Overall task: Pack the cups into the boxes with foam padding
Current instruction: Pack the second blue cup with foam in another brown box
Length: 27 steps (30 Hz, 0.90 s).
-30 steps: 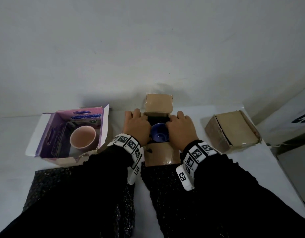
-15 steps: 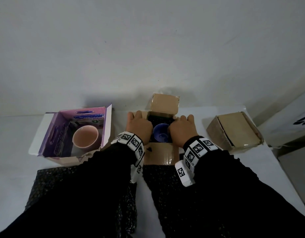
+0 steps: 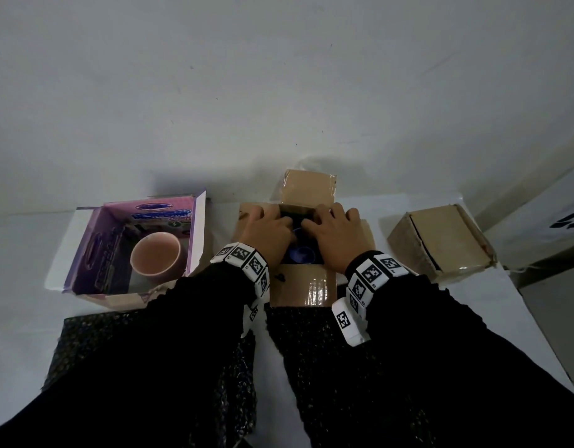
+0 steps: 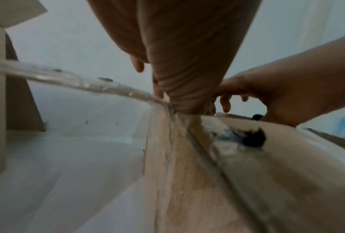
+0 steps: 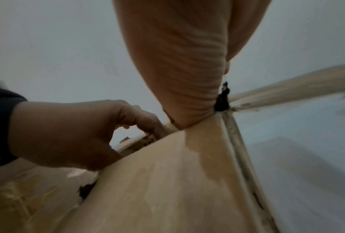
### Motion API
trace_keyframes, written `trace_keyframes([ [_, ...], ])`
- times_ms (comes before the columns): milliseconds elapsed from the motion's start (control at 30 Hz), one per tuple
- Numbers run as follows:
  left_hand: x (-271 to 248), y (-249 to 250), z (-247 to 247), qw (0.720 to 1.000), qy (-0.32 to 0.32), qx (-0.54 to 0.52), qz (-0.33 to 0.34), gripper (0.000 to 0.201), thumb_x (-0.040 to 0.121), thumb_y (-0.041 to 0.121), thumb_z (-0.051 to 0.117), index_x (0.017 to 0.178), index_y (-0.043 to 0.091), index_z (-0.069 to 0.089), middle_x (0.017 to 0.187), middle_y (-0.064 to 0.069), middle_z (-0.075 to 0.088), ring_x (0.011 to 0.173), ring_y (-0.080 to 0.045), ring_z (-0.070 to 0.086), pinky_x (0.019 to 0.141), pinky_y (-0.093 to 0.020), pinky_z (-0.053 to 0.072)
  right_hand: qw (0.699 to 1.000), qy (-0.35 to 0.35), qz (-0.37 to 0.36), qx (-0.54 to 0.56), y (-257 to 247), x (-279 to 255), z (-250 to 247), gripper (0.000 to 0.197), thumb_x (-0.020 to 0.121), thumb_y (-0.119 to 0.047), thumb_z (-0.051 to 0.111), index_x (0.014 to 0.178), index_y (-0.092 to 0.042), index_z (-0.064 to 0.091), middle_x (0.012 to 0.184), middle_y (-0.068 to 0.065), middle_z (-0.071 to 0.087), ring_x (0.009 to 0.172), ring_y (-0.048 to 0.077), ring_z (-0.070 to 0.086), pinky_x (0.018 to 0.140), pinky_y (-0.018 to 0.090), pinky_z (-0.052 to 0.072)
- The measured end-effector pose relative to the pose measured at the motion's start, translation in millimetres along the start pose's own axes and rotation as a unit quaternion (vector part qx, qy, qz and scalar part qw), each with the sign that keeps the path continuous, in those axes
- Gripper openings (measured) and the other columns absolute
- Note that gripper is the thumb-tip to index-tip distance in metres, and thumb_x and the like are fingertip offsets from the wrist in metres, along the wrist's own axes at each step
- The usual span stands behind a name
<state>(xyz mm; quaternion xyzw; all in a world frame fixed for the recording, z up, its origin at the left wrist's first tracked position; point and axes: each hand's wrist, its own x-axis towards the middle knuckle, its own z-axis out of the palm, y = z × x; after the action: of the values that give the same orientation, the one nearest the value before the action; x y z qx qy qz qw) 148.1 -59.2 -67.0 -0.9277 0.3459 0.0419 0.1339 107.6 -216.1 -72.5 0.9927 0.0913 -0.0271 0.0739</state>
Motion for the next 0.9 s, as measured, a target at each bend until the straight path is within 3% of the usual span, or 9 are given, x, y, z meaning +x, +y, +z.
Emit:
trace_keyframes([
  [67,0,-1,1,1.0,0.001,0.019,0.006,0.024,0.092,0.031,0.05,0.111,0.026,0.064,0.111,0.009,0.056,0.119,-0.026,0.038,0.095,-0.044,0.027,1.0,-0.004,-0.025,0.001,5,-3,-1,0.03,0.089,-0.027,0.053,0.119,-0.027,0.057,0.123,0.003,0.052,0.114,0.028,0.043,0.089,0.041,0.032],
  [133,-1,-1,0,1.0,0.004,0.028,0.004,0.023,0.091,0.032,0.053,0.109,0.025,0.065,0.109,0.01,0.057,0.117,-0.025,0.039,0.094,-0.044,0.027,0.999,-0.001,-0.031,-0.016,12,-5,-4,0.022,0.085,-0.029,0.055,0.104,-0.025,0.067,0.109,0.0,0.061,0.107,0.027,0.046,0.083,0.039,0.031],
  [200,-3,0,-4,0.999,0.003,0.039,0.0,0.022,0.09,0.032,0.054,0.106,0.022,0.066,0.106,0.008,0.059,0.117,-0.025,0.039,0.094,-0.045,0.027,0.998,0.002,-0.035,-0.045,17,-7,-7,0.021,0.078,-0.034,0.056,0.089,-0.025,0.071,0.095,-0.003,0.064,0.101,0.026,0.045,0.078,0.038,0.027],
  [267,-5,3,-7,0.999,0.007,0.043,-0.013,0.02,0.09,0.032,0.054,0.101,0.02,0.067,0.101,0.008,0.06,0.115,-0.025,0.04,0.093,-0.045,0.027,0.997,-0.003,-0.045,-0.064,20,-8,-8,0.025,0.074,-0.039,0.054,0.084,-0.025,0.072,0.092,-0.004,0.063,0.099,0.025,0.042,0.077,0.038,0.024],
  [467,-3,4,-4,0.999,0.007,0.034,-0.038,0.021,0.089,0.033,0.055,0.098,0.022,0.069,0.099,0.007,0.061,0.112,-0.026,0.04,0.091,-0.043,0.029,0.998,-0.031,-0.034,-0.044,30,-9,-5,0.034,0.084,-0.051,0.051,0.103,-0.032,0.071,0.128,-0.006,0.056,0.113,0.026,0.038,0.088,0.043,0.023],
  [633,-2,3,-2,0.998,0.011,0.038,-0.046,0.023,0.088,0.038,0.056,0.097,0.021,0.069,0.099,0.007,0.061,0.111,-0.026,0.04,0.09,-0.044,0.03,0.999,0.001,-0.037,-0.007,23,-11,4,0.039,0.087,-0.038,0.057,0.126,-0.036,0.053,0.126,0.001,0.055,0.116,0.028,0.045,0.101,0.048,0.016],
  [700,-2,3,-1,0.998,0.006,0.04,-0.048,0.023,0.088,0.039,0.057,0.097,0.022,0.069,0.1,0.006,0.062,0.111,-0.026,0.04,0.091,-0.044,0.03,0.999,0.001,-0.032,-0.014,21,-12,5,0.03,0.09,-0.033,0.053,0.119,-0.035,0.061,0.126,0.002,0.057,0.116,0.028,0.046,0.106,0.05,0.012],
  [767,-1,3,-2,0.998,-0.002,0.038,-0.053,0.023,0.087,0.04,0.058,0.097,0.022,0.069,0.102,0.006,0.062,0.112,-0.026,0.04,0.091,-0.044,0.03,0.999,0.019,-0.025,-0.016,24,-13,5,0.022,0.087,-0.03,0.054,0.104,-0.028,0.069,0.12,0.002,0.06,0.11,0.027,0.049,0.105,0.05,0.016],
  [900,0,3,0,0.997,-0.007,0.041,-0.064,0.023,0.084,0.042,0.061,0.096,0.024,0.07,0.099,0.007,0.061,0.108,-0.026,0.04,0.086,-0.043,0.031,0.994,0.08,-0.051,-0.049,25,-18,14,0.01,0.075,-0.028,0.065,0.074,-0.022,0.073,0.087,-0.004,0.063,0.097,0.021,0.046,0.085,0.041,0.029],
])
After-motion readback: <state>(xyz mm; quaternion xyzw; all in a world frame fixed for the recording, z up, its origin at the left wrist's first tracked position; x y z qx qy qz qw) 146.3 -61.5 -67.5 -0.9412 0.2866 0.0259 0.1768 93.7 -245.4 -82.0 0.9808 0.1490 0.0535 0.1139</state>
